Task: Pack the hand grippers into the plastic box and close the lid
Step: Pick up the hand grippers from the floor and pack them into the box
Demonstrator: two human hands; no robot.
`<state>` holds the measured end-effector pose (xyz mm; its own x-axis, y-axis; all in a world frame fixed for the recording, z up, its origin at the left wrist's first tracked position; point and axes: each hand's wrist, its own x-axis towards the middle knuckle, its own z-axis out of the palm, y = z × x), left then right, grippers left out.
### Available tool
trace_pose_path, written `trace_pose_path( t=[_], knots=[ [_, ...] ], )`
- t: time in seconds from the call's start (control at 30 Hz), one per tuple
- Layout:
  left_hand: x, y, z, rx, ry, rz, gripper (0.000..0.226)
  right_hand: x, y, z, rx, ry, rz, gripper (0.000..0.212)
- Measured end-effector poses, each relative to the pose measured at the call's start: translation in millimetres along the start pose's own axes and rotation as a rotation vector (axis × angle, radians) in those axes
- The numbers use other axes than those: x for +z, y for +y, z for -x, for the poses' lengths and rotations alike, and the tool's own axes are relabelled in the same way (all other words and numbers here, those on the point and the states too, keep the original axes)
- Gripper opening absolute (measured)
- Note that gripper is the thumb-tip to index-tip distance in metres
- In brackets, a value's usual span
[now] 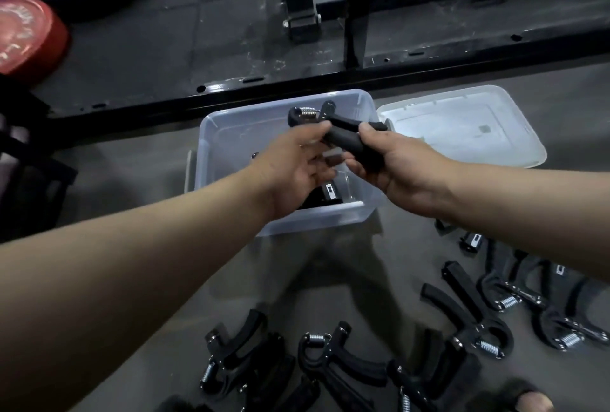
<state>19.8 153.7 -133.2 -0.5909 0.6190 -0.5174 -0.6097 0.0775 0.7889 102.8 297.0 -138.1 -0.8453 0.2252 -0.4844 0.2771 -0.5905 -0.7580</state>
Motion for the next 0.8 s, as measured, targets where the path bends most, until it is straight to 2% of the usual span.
trace_pose_path(
  t=[0.1,0.2,0.27,0.4,0.5,0.63,0.7,0.8],
  knots=[
    [12,-2,-7,0.054,0.055,-0.056,0.028,9,4,3,0.023,-0.100,0.089,0.020],
    [10,17,-13,0.090,0.184,0.006,0.011,7,2,11,0.028,-0.080,0.298,0.025],
    [-1,30,-13,0.135,0.227,-0.091,0.013,0,-2,17,-0.021,0.022,0.392,0.024],
    [-17,36,-15,0.168,0.428,-0.596,0.029,-34,3,20,-0.234,0.221,0.620,0.014],
    [-18,22,-21,0.178,0.513,-0.882,0.042,-52,9,16,-0.251,0.290,0.642,0.010],
    [-11,-7,-8,0.078,0.610,-1.215,0.061,-59,15,10,-0.260,0.318,0.628,0.014],
    [-18,-18,-1,0.051,0.641,-1.280,0.063,-62,18,8,-0.270,0.333,0.619,0.014],
    [-35,-24,-3,-0.049,0.724,-1.166,0.057,-69,23,9,-0.270,0.375,0.630,0.013]
  ],
)
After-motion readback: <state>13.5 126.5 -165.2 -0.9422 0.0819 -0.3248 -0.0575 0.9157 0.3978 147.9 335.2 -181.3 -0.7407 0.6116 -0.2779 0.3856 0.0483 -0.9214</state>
